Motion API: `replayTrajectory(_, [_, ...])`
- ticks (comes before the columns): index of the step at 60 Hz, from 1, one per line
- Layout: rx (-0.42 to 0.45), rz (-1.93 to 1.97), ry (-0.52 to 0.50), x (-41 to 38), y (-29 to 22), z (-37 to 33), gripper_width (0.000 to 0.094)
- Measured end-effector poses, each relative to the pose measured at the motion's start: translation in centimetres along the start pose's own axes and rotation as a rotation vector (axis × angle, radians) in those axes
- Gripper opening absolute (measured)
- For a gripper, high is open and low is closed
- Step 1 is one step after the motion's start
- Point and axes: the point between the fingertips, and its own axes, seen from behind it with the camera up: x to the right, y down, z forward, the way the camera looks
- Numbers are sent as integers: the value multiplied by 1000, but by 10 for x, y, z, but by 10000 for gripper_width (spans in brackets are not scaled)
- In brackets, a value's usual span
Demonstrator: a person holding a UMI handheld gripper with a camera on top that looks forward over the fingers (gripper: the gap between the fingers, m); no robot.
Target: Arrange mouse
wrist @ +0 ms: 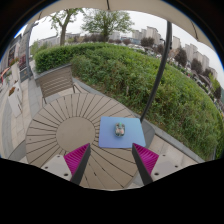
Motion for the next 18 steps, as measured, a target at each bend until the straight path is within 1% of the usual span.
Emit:
replayTrajectory(5, [5,2,-14,-15,6,-35,852])
replayTrajectory(9, [17,23,-27,-28,11,-49,852])
replayTrajectory(13, [22,31,-3,-27,11,-54,852])
replayTrajectory(18, [1,46,32,-23,18,-53,853])
